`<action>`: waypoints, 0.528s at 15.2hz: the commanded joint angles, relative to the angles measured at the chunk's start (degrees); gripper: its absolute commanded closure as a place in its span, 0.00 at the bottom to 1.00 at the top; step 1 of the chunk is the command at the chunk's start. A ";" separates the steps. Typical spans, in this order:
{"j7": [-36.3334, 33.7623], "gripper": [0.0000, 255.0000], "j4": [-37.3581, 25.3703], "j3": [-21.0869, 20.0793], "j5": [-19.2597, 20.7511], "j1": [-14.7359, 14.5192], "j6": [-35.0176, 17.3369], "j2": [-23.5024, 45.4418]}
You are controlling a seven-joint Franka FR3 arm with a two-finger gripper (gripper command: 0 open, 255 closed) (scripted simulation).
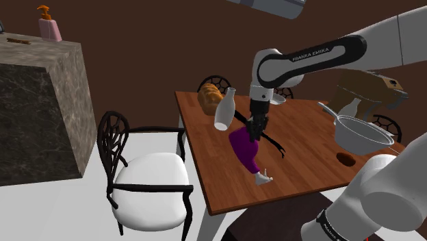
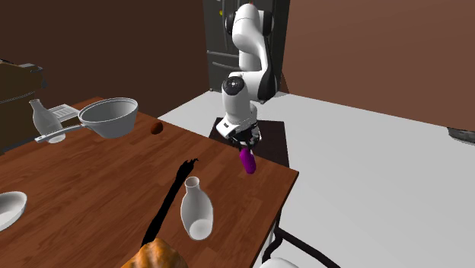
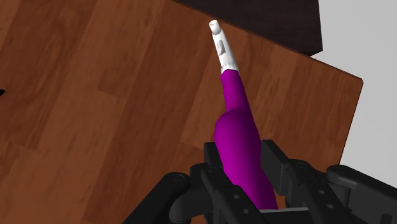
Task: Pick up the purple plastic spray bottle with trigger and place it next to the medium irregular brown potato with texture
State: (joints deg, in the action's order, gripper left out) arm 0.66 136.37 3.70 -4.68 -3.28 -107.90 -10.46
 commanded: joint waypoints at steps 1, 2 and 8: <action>-0.17 1.00 -0.79 -0.01 0.10 0.02 1.68 -0.89; -0.25 1.00 -1.23 -0.01 0.14 0.03 2.49 -1.25; -0.71 1.00 -4.17 -0.03 0.33 0.06 7.29 -3.14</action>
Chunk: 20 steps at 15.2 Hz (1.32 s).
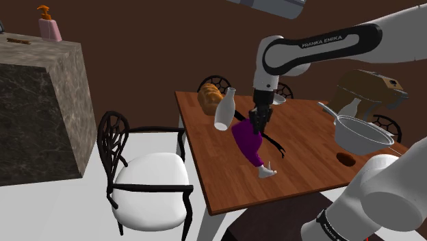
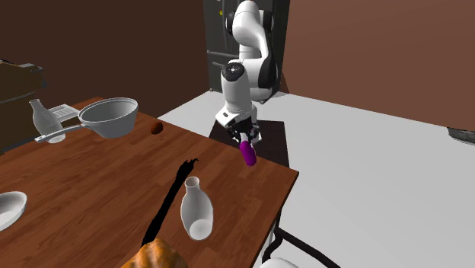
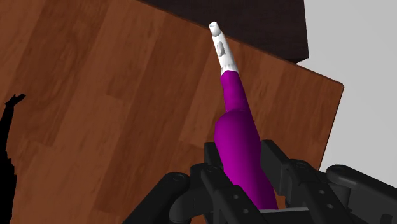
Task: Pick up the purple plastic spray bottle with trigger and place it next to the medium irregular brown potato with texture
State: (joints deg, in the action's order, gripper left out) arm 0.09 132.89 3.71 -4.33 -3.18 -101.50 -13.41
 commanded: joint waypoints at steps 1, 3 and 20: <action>-0.21 1.00 -1.21 -0.05 0.01 -0.03 1.68 -0.45; -0.35 1.00 -2.31 -0.05 0.06 -0.02 3.26 -0.95; -1.43 1.00 -13.46 -0.07 0.18 -0.04 16.46 -3.03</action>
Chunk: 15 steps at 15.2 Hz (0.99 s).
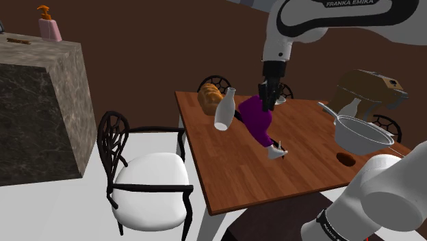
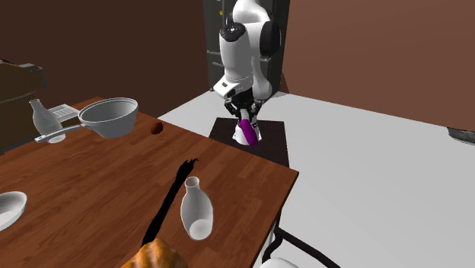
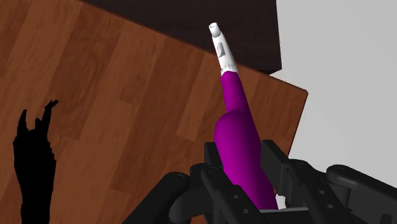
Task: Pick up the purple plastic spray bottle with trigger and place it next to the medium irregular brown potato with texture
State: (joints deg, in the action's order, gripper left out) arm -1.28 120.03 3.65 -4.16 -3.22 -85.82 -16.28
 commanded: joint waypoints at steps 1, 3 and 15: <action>-0.12 1.00 -1.36 0.00 0.00 -0.01 1.55 -0.18; -0.24 1.00 -2.92 0.00 -0.01 -0.02 3.08 -0.15; -0.90 1.00 -13.37 0.08 -0.20 -0.08 12.33 1.02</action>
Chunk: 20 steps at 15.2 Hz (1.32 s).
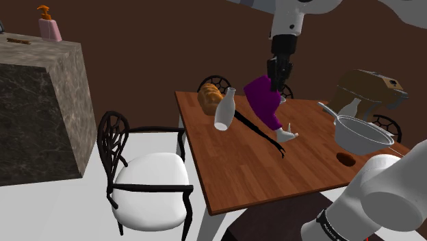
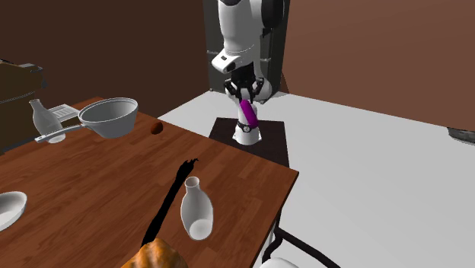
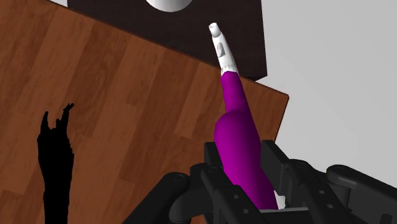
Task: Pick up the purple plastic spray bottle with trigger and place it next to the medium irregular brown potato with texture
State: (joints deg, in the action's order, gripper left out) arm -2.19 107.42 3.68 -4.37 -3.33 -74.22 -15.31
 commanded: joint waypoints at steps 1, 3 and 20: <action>-0.04 1.00 -1.73 0.06 -0.01 0.02 1.51 0.23; 1.27 1.00 -1.21 0.85 0.65 0.54 1.72 -0.39; 24.35 1.00 9.38 16.02 13.35 9.49 -5.45 -4.29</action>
State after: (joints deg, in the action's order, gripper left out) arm 20.45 116.24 18.55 8.05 5.50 -78.95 -19.57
